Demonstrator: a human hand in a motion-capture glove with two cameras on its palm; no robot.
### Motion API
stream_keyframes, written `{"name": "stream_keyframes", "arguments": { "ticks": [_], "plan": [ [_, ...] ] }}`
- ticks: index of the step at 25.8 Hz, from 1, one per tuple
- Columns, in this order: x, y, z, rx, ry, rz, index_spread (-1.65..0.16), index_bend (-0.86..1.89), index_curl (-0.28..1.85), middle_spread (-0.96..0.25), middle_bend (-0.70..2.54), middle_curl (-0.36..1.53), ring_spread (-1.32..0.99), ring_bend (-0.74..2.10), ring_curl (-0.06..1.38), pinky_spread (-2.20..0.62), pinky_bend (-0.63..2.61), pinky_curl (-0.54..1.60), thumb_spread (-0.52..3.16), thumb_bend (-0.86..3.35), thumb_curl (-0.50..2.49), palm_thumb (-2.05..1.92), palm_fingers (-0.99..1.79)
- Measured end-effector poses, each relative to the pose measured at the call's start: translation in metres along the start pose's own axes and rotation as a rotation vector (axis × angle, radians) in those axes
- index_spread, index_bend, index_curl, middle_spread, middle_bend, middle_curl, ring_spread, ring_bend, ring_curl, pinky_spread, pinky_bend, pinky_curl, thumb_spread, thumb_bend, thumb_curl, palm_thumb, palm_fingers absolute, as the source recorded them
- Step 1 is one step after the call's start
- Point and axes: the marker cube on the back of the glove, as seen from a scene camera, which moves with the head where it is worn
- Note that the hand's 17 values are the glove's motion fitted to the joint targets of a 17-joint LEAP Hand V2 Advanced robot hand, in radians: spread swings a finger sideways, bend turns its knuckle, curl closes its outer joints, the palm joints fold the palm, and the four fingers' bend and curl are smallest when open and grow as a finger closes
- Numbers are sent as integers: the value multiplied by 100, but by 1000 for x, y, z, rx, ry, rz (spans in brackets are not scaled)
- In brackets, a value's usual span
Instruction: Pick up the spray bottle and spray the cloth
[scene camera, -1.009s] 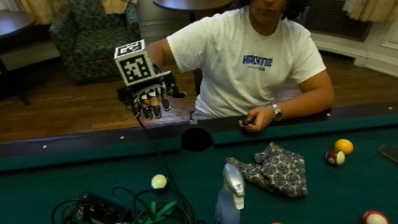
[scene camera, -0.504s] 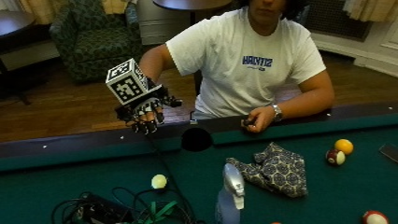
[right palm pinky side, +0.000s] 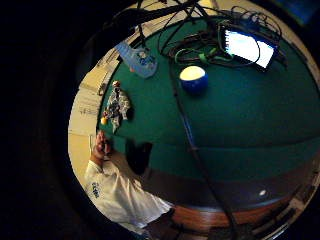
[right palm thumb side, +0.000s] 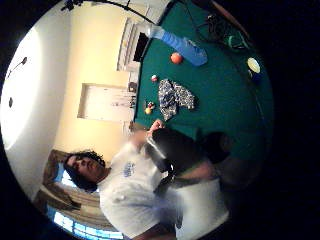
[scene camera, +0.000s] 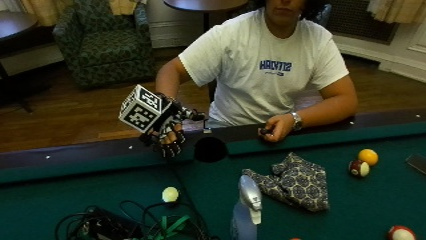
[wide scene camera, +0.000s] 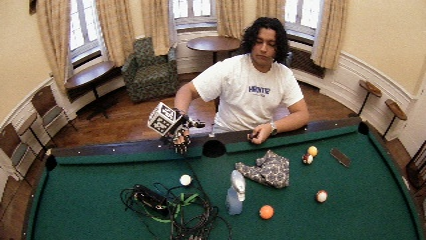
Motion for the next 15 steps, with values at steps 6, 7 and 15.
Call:
{"name": "stream_keyframes", "arguments": {
  "ticks": [6,7,15],
  "plan": [
    [-5,-23,21,19,-65,-19,-42,14,24,-11,21,32,-9,35,27,21,33,32,100,1,32,44,33],
    [-6,-28,23,28,-72,-21,-41,14,24,-11,21,32,-9,35,27,21,33,32,101,1,32,46,33],
    [-8,-63,40,64,-161,-13,-41,14,24,-10,20,33,-9,35,28,22,33,33,105,7,35,65,38]
  ]
}}
